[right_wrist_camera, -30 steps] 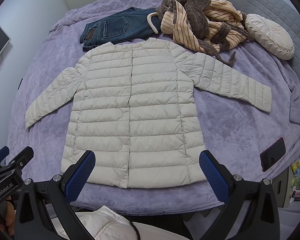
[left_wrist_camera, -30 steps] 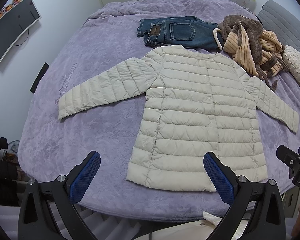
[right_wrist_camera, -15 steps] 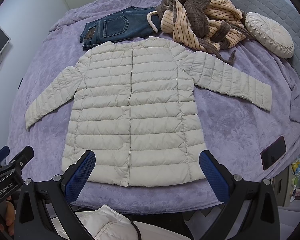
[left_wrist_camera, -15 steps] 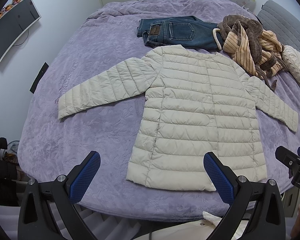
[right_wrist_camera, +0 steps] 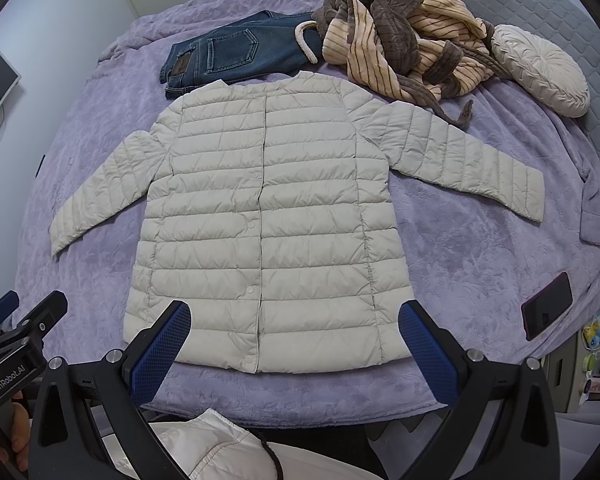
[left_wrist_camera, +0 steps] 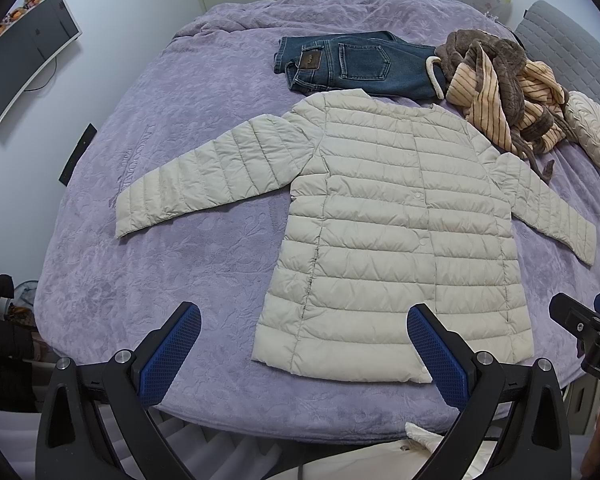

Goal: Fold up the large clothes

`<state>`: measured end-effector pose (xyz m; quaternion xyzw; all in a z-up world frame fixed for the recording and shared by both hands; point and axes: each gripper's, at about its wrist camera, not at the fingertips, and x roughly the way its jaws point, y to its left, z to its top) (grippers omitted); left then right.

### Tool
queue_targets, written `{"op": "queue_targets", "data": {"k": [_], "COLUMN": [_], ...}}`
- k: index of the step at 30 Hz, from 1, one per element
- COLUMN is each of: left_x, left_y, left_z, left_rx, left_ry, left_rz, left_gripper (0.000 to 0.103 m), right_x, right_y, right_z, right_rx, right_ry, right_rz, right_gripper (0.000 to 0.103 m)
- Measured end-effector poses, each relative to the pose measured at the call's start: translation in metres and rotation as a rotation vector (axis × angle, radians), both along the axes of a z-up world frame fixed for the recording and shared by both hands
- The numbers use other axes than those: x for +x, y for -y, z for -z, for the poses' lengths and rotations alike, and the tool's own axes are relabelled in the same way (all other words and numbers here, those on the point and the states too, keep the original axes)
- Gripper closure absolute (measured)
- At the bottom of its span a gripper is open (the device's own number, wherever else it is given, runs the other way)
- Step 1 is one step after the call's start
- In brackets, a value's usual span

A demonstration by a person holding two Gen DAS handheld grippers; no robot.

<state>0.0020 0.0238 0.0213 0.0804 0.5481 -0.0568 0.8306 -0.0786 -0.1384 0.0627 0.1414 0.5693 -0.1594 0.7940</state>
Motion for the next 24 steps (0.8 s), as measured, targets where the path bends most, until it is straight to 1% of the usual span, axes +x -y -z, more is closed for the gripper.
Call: {"op": "queue_targets", "data": {"k": [12, 16, 21, 24], "left_x": [-0.001, 0.000, -0.001, 0.006], "left_y": [0.001, -0.001, -0.002, -0.010], "left_z": [0.000, 0.003, 0.014, 0.019], "left_rx": [-0.002, -0.004, -0.034, -0.059], "left_ry": [0.000, -0.014, -0.047, -0.066], "left_rz": [0.000, -0.003, -0.015, -0.027], "left_gripper": [0.000, 0.000, 0.000, 0.000], "right_x": [0.001, 0.002, -0.004, -0.007], "right_y": [0.000, 0.000, -0.003, -0.005], "right_z": [0.001, 0.001, 0.007, 0.012], "right_rx": [0.000, 0.001, 0.017, 0.034], "right_ry": [-0.002, -0.003, -0.011, -0.023], "right_rz": [0.000, 0.002, 0.015, 0.024], "right_gripper": [0.000, 0.000, 0.000, 0.000]}}
